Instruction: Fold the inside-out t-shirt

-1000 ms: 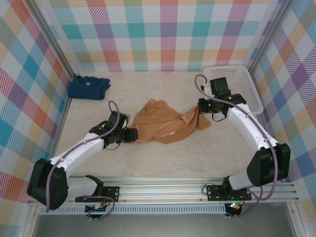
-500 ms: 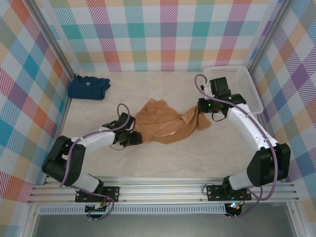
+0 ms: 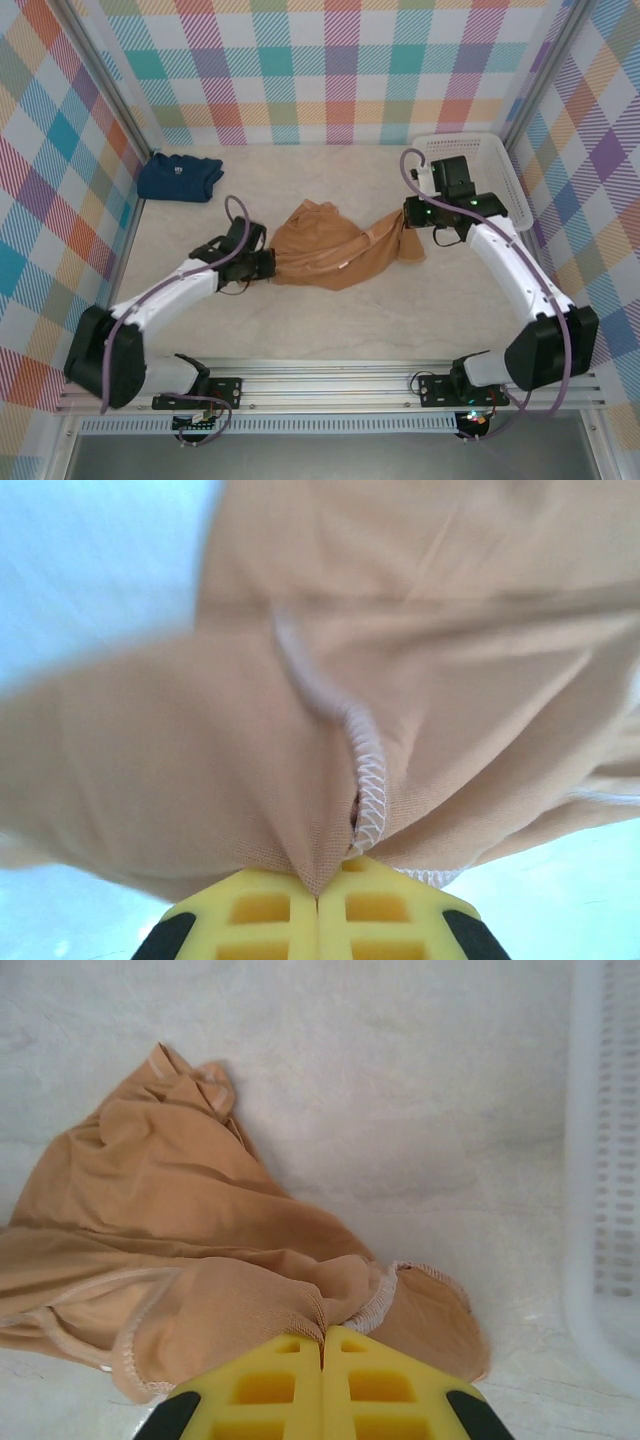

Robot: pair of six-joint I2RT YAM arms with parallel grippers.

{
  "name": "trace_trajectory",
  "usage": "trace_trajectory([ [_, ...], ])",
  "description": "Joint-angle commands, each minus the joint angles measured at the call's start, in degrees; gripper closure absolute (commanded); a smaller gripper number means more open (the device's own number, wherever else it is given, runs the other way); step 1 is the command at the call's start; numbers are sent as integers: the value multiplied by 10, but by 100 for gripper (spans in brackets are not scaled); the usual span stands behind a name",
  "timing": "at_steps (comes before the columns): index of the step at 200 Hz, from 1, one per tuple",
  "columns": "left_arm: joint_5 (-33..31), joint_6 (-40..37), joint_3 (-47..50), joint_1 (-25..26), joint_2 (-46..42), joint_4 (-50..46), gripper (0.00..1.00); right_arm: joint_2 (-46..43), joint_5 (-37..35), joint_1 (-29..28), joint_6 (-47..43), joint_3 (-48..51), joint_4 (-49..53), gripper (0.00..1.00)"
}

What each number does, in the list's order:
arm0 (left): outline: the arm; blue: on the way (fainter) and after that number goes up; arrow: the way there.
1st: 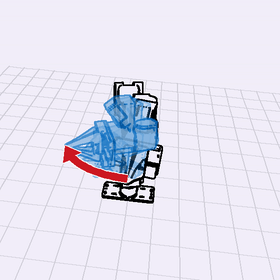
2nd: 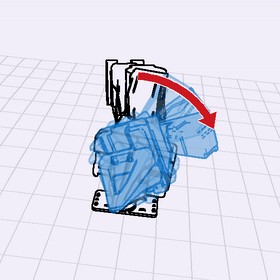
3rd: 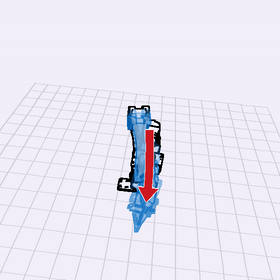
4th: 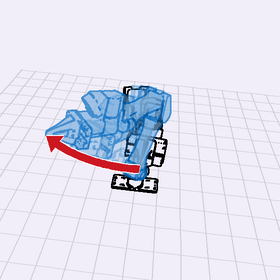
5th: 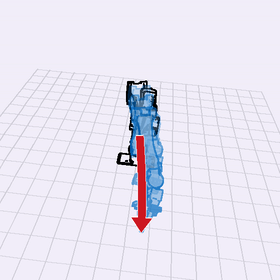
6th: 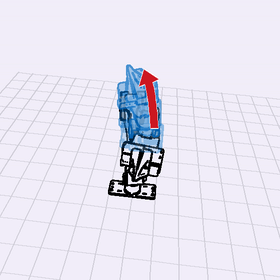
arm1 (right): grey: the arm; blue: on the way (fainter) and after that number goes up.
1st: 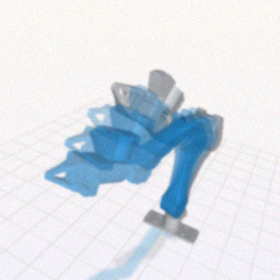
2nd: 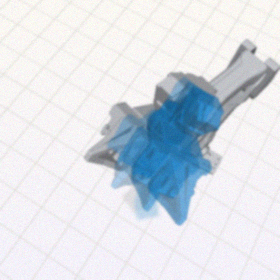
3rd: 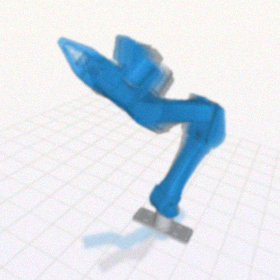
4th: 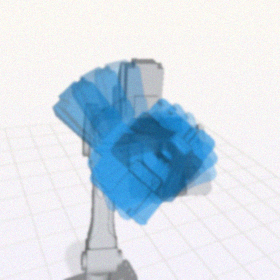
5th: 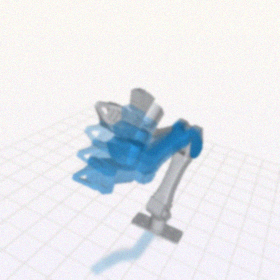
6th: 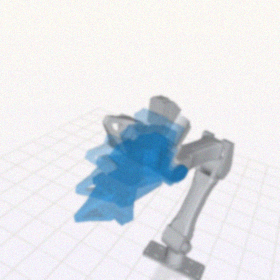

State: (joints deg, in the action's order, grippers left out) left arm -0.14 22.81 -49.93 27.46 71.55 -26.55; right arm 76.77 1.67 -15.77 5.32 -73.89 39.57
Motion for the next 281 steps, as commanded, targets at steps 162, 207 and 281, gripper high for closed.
trace_trajectory([
  [162,-280,-217,-450,3,-168,-102,100,-217,-42,1,-60,-246,-52,100],
  [207,-179,-176,-443,-134,34,-40,100,-12,-147,2,-105,-217,-177,100],
  [281,-101,-130,-686,-172,487,-105,42,498,-168,0,-77,-567,-64,53],
])
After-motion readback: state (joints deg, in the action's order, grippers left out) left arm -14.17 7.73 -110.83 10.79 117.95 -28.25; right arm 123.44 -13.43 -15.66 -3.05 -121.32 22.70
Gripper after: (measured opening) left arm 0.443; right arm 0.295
